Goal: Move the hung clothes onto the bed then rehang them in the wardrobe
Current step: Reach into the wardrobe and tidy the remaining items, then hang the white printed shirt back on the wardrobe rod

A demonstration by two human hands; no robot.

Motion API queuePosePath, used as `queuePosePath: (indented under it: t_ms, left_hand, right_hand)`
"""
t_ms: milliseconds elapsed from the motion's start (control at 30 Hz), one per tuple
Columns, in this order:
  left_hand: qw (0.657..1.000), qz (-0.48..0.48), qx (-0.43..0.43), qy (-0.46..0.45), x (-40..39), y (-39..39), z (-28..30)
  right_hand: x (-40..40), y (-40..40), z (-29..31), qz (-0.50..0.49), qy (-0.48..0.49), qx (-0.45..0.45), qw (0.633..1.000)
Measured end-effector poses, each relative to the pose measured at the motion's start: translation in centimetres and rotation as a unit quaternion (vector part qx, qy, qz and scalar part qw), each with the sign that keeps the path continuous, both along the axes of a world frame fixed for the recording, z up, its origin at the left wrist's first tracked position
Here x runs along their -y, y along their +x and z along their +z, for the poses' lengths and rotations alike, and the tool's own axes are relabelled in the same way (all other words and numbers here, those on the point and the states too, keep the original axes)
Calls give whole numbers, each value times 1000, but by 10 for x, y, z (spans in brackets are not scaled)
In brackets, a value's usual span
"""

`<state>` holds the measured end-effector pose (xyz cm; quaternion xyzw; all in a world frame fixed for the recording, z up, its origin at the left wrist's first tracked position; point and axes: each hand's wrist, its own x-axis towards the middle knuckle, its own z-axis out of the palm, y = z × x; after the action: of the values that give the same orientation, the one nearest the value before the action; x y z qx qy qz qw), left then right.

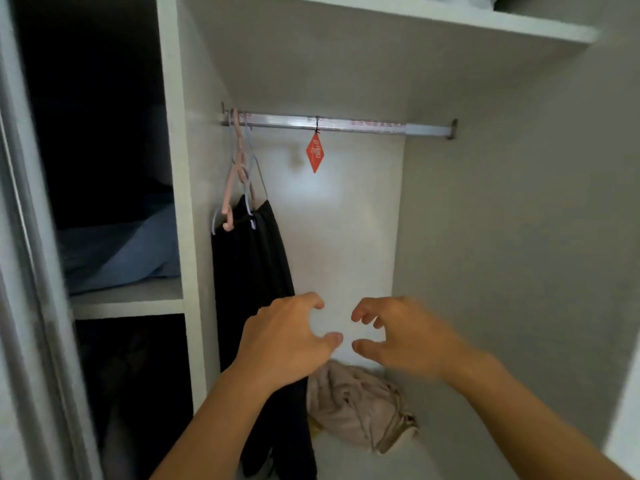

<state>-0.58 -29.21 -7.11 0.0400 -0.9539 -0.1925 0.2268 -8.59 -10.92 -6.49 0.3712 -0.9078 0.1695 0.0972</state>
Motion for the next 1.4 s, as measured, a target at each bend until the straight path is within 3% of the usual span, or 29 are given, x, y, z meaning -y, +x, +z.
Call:
queuePosePath:
  t_ms: [133,333,600,867,1133,1400]
  left_hand:
    - [993,-97,61,17,-23,19,-30]
    - [951,-270,127,84,-91,37,-58]
    - [915,-386,110,34,-218,69,-79]
    - [843,-516,154,-11,-386,149,-97]
    - [774,-614,149,-38,-554,259,-112]
    - [674,-716,153,-100,-697,372,-125]
  right_hand:
    - [-39,47,-27,-56,-5,28,998]
    - [-113,117,-52,-195,28,35,980]
    - [-235,216,-75,-340,0,86,936]
    - [-363,349,-88,-456,-30,109,883]
    - [-492,495,-104,-579,-23,114,807]
    - [-586,639,-120,-708,-56,108,695]
